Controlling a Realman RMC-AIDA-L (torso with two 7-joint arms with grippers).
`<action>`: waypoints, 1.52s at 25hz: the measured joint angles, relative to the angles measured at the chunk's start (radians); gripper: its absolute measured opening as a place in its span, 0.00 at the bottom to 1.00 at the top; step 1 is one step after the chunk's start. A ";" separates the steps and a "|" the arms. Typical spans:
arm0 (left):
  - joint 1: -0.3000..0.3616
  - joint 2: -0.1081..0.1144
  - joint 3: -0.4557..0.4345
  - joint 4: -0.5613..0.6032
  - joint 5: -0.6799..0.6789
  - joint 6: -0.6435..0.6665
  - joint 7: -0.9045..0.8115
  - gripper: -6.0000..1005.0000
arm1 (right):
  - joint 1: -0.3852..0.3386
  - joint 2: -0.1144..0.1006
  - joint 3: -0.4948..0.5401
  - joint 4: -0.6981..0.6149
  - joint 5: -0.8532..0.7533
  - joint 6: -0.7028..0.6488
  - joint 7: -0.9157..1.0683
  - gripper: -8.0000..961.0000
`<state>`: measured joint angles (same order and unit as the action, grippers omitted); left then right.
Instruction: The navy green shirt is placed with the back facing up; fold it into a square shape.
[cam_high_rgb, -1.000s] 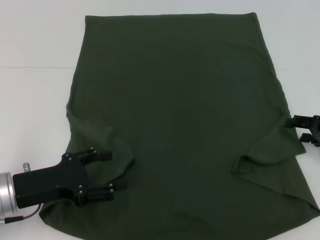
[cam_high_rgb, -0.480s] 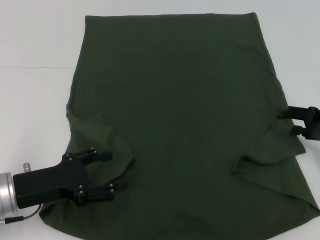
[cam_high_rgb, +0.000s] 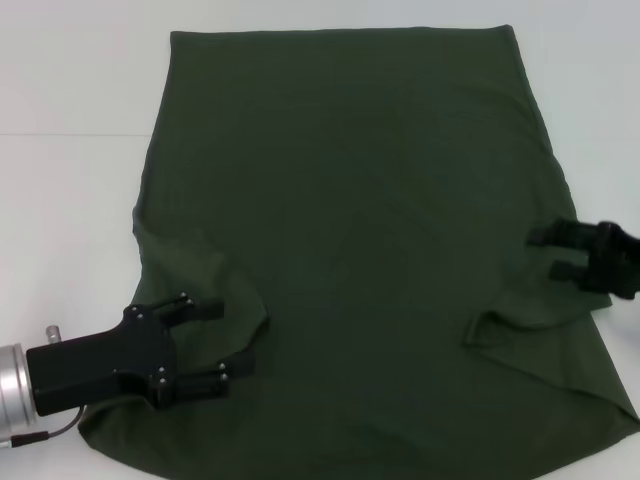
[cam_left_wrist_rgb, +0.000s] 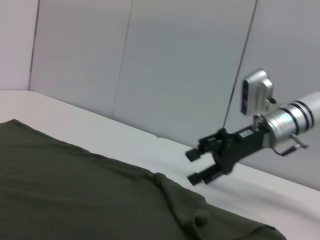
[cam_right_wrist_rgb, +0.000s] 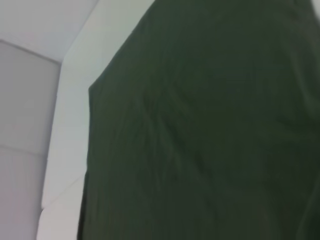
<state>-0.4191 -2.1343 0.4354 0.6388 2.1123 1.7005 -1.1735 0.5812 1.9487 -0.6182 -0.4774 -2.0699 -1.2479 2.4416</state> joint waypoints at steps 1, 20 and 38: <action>-0.001 0.000 -0.008 -0.006 0.000 -0.001 0.000 0.87 | -0.008 0.001 0.000 0.000 0.000 -0.015 0.000 0.81; -0.012 0.001 -0.038 -0.022 -0.013 -0.007 0.008 0.87 | -0.062 0.017 -0.014 0.058 -0.006 -0.075 -0.002 0.81; -0.012 0.001 -0.036 -0.022 -0.016 -0.007 0.008 0.87 | -0.019 0.026 -0.039 0.068 -0.035 0.021 0.012 0.81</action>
<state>-0.4310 -2.1337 0.3989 0.6166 2.0960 1.6935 -1.1657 0.5627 1.9744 -0.6576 -0.4095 -2.1050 -1.2266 2.4541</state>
